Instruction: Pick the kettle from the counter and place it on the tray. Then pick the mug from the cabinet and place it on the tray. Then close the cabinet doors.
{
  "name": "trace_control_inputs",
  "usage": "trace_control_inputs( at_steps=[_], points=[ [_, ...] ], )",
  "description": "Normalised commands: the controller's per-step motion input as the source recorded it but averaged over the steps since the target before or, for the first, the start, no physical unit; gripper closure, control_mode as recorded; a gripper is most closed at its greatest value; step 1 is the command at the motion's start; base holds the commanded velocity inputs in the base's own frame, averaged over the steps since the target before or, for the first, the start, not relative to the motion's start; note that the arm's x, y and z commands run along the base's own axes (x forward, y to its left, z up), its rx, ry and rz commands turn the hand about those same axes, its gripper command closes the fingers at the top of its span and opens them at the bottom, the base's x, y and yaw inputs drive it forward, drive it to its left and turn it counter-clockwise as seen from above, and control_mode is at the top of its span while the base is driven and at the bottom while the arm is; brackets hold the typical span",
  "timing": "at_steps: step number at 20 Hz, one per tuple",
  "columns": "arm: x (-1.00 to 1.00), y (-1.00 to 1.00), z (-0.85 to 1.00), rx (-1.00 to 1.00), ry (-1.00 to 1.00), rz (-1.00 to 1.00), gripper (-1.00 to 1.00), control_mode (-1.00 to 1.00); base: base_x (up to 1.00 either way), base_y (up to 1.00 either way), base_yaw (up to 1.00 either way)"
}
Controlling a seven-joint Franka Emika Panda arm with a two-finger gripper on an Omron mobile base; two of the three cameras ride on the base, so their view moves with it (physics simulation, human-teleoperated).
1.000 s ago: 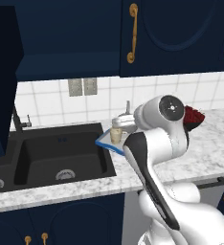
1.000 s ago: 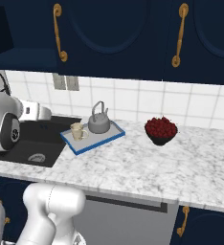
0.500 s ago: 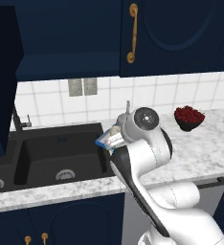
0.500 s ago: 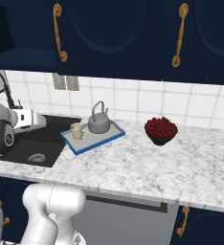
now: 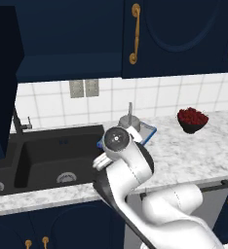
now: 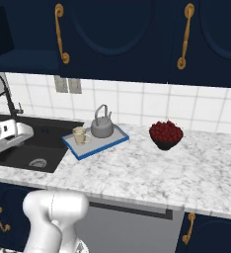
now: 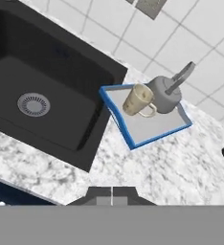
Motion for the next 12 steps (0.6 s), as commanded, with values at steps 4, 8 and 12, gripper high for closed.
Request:
trace_control_inputs(
  at_steps=[4,8,12],
  points=[
    [-0.55,0.31,0.01,-0.02,-0.21,0.12,1.00,-1.00,0.00,0.00,0.00],
    [-0.12,0.21,0.00,-0.09,0.00,0.08,1.00,-1.00,0.00,0.00,0.00],
    [-0.39,0.38,-0.01,-0.20,-0.04,0.05,1.00,-1.00,0.00,0.00,0.00]
  ],
)
